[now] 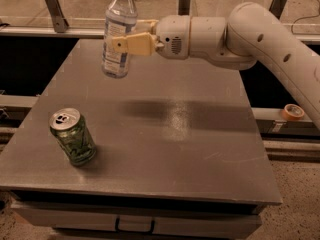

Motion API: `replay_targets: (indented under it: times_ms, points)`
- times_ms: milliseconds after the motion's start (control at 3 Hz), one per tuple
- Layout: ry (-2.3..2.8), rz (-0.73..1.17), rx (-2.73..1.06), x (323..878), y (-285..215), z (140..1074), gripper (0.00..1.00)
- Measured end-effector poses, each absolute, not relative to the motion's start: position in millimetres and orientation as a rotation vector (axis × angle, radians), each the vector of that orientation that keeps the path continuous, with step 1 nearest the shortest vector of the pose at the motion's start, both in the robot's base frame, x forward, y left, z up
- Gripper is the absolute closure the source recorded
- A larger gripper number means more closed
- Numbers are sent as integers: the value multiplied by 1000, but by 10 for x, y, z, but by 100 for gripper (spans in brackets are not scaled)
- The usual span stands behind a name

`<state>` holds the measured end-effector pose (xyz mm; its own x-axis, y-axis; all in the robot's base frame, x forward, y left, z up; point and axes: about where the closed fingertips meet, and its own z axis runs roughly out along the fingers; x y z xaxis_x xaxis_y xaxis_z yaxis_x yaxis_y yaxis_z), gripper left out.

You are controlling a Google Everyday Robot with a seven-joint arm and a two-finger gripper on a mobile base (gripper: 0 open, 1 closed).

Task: Move blue plastic bottle near green can

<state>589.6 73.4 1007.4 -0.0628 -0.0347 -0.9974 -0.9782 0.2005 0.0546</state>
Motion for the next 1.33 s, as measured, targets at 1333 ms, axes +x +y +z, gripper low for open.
replay_targets:
  times_ms: [1333]
  points:
    - [1268,1401,-1307,5222,820,9566,100]
